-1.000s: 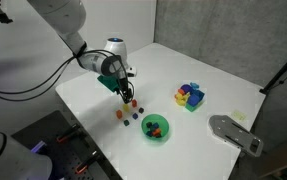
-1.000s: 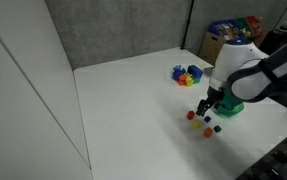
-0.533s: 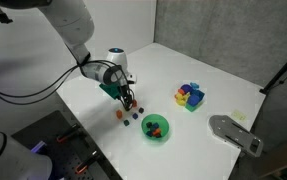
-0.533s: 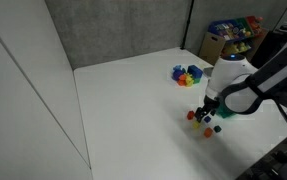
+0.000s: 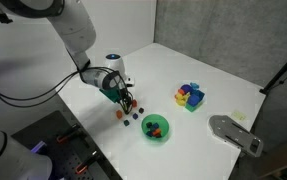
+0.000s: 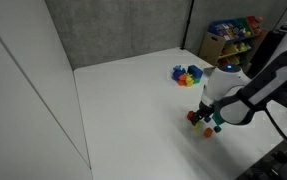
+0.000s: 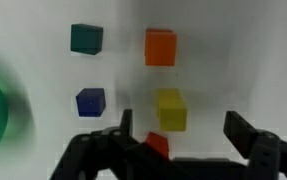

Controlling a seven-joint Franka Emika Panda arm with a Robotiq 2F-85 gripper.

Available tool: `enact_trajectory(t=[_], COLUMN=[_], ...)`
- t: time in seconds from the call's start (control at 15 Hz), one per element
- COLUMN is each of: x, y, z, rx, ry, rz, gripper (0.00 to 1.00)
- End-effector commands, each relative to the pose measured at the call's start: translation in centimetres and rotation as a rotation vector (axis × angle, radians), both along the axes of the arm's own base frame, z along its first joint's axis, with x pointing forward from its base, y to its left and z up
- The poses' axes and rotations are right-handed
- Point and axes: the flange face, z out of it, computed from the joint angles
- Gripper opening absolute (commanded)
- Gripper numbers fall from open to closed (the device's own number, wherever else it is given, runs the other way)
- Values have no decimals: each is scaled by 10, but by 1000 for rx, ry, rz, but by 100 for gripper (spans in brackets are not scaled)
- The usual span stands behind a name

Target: Put one small yellow block in the green bowl

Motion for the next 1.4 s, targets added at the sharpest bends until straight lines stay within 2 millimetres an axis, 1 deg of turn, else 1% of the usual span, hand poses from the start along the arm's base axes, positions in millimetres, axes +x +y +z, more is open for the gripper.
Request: enact_trajectory(t=[0.0,0.07,0.2,0.27,0.33,0.4,0.47,0.6,0.67,0.73,0.87,1.13,1.33], x=[6,6,7,8,8,9,10,13,14,16,22,32,37], y=[0,0,-2,-2,-2,-2,-3,-5,-6,-9,-17,-46,-78], z=[-6,-8,-10,-11,-9,-7,-2,9,14,24,36,57,64], rx=[-13,-16,-24,-27,-29,-30,-27,-18,-12,-9,-17,-50,-84], ry=[-30,-34,-41,-45,-44,-46,-45,-43,-42,-47,-58,-53,-45], rz=[-17,-19,-20,-18,-18,-18,-20,-24,-26,-30,-46,-99,-150], gripper=[62,54,36,30,21,14,6,10,10,10,10,10,10])
